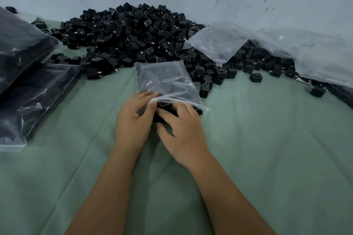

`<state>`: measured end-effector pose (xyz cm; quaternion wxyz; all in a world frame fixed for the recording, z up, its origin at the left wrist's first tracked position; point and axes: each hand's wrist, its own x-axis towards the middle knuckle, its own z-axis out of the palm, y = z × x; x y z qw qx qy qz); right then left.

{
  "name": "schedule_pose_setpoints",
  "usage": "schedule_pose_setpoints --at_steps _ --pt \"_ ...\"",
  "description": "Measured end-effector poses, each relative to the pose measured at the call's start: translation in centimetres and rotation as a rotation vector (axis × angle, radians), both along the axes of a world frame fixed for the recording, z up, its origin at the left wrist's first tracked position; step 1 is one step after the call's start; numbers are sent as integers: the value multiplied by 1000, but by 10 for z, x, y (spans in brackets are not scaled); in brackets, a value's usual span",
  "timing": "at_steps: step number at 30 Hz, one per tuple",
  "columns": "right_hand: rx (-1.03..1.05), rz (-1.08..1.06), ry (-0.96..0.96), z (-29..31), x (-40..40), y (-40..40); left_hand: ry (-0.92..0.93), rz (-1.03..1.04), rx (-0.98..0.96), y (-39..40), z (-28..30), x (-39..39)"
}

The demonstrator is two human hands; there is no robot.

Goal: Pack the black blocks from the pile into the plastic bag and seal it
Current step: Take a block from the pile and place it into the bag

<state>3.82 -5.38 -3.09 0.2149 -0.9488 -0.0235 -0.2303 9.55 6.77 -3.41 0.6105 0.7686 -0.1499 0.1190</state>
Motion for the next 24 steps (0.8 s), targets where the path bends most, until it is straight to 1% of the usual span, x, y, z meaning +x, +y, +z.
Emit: schedule_pose_setpoints --at_steps 2,5,10,13,14,15,17,18,19,20,22,24 --pt "-47 -1 41 -1 0 0 -84 25 37 -1 0 -2" --pt "-87 0 112 -5 1 0 -153 48 81 -4 0 -2" --pt "-94 -11 131 -7 8 3 -167 75 111 -4 1 -1" --pt "-65 38 217 4 25 3 -184 96 133 -5 2 -2" --pt "-16 77 238 8 31 3 -192 98 134 -4 2 -3" --pt "87 121 263 13 36 2 -197 95 132 -4 3 -3" --pt "385 184 339 20 40 -1 -207 90 127 -4 2 -1" --pt "496 204 371 21 41 -4 -210 92 126 -4 1 -1" --pt "558 212 384 22 42 -5 -210 95 122 -5 0 0" --pt "566 210 395 24 42 -6 -209 101 116 -6 -1 1" --pt "474 186 440 32 47 -5 -214 108 98 -8 -1 3" --pt "201 135 581 39 57 -1 -212 105 68 -10 -2 5"
